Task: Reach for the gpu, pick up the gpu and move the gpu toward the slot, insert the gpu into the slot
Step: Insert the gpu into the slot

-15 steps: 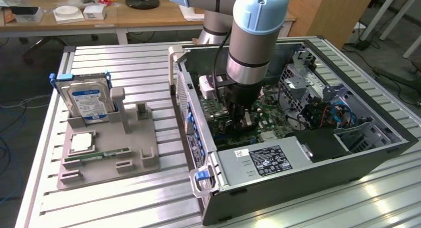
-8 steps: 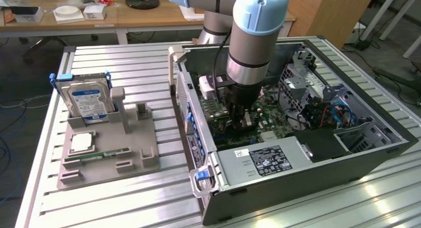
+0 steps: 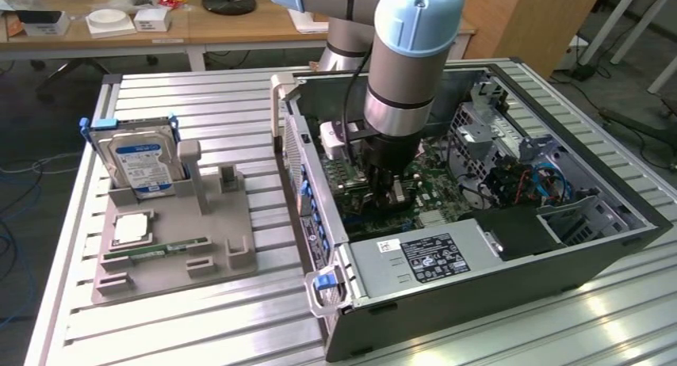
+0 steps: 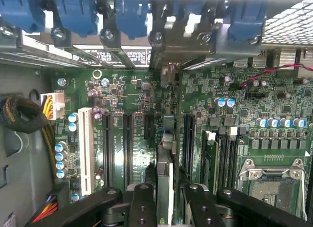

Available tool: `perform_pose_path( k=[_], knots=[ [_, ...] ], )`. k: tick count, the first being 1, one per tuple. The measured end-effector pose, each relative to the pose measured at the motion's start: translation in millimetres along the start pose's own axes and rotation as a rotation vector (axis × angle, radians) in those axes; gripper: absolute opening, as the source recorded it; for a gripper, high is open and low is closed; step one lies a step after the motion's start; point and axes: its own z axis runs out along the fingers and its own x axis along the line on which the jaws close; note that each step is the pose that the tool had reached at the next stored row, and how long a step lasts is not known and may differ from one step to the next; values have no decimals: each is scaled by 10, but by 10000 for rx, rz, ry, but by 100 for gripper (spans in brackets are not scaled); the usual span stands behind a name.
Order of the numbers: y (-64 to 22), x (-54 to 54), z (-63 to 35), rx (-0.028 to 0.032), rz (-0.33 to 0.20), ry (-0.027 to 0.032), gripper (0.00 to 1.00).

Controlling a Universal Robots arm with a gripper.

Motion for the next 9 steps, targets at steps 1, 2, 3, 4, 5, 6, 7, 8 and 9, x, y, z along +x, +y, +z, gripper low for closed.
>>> perform_pose_path(
  k=[1, 2, 3, 4, 5, 6, 7, 8, 9],
  knots=[
    [-1, 1, -10, 5, 0, 12, 27],
    [-3, 1, -22, 5, -2, 15, 27],
    [-7, 1, -42, 2, -8, 19, 33],
    [-9, 0, -67, 2, -8, 19, 33],
    [-10, -1, -94, 3, -8, 17, 33],
    [-13, -3, -128, 1, -8, 21, 33],
    [-15, -4, -160, 4, -8, 20, 33],
    [-17, -6, -193, 5, -9, 20, 33],
    [-19, -7, -224, 6, -9, 20, 33]
  ],
)
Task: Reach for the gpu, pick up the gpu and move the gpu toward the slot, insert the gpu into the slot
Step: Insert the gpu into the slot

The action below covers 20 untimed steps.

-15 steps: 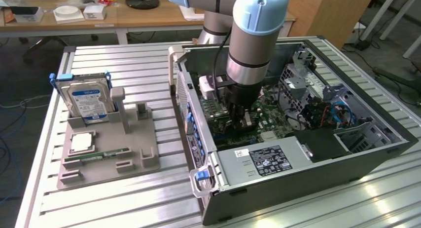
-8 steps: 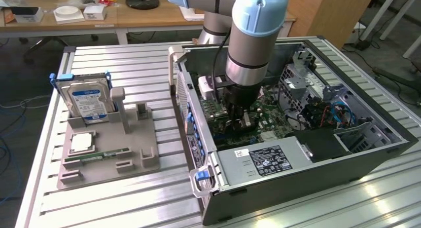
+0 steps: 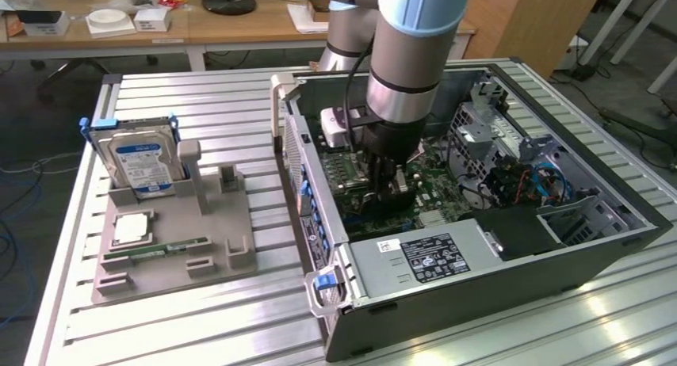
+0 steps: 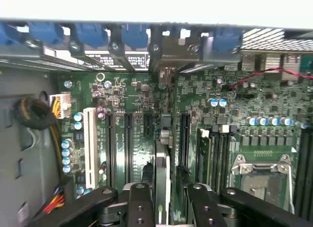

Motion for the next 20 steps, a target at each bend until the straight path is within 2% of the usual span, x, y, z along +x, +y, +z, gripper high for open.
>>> perform_pose_path(
  k=[8, 11, 12, 13, 15, 20],
  knots=[
    [-13, -9, -200, 14, -2, 2, 33],
    [-14, -9, -204, 20, -1, -2, 32],
    [-14, -9, -204, 21, -1, -1, 25],
    [-14, -9, -204, 21, -1, -1, 25],
    [-14, -9, -205, 20, -2, 0, 13],
    [-14, -9, -205, 20, -1, 0, 10]
  ],
)
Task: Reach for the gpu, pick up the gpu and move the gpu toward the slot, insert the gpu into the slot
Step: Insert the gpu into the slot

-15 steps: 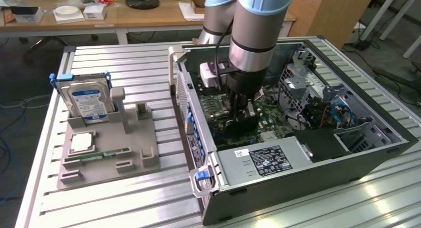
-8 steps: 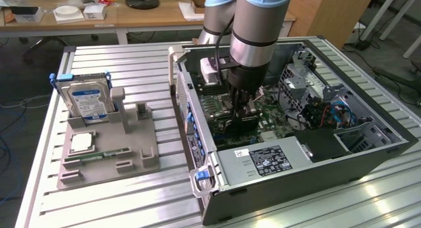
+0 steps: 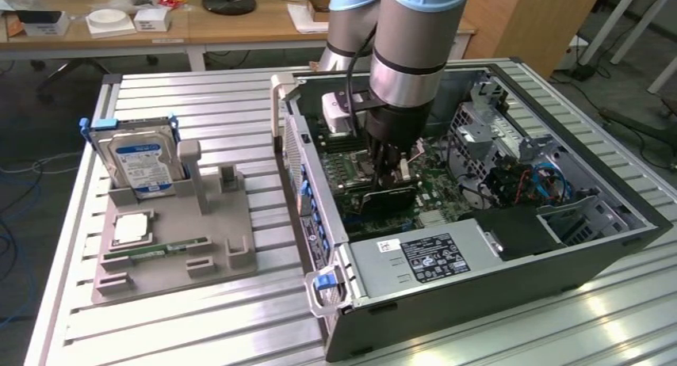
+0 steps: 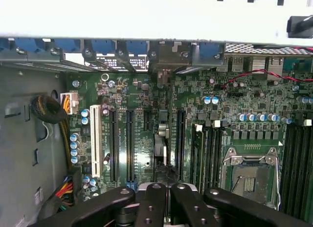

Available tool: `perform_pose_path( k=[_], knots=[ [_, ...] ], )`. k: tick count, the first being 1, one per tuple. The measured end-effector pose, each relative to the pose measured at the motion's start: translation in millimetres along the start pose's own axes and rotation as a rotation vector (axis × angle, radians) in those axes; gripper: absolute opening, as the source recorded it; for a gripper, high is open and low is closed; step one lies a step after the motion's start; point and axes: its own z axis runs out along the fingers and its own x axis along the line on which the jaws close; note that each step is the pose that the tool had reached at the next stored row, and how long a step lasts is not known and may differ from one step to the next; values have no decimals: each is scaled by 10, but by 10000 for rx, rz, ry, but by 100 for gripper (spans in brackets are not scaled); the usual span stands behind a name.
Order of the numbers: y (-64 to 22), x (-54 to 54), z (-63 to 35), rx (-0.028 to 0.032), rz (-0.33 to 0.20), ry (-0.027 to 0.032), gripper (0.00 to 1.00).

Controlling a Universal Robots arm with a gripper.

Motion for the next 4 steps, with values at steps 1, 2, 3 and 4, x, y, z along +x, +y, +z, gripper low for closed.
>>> perform_pose_path(
  k=[1, 2, 3, 4],
  knots=[
    [0, 0, 0, 0, 0, 0, 10],
    [0, 0, 0, 0, 0, 0, 10],
    [0, 0, 0, 0, 0, 0, 10],
    [0, 0, 0, 0, 1, 0, 10]
  ],
)
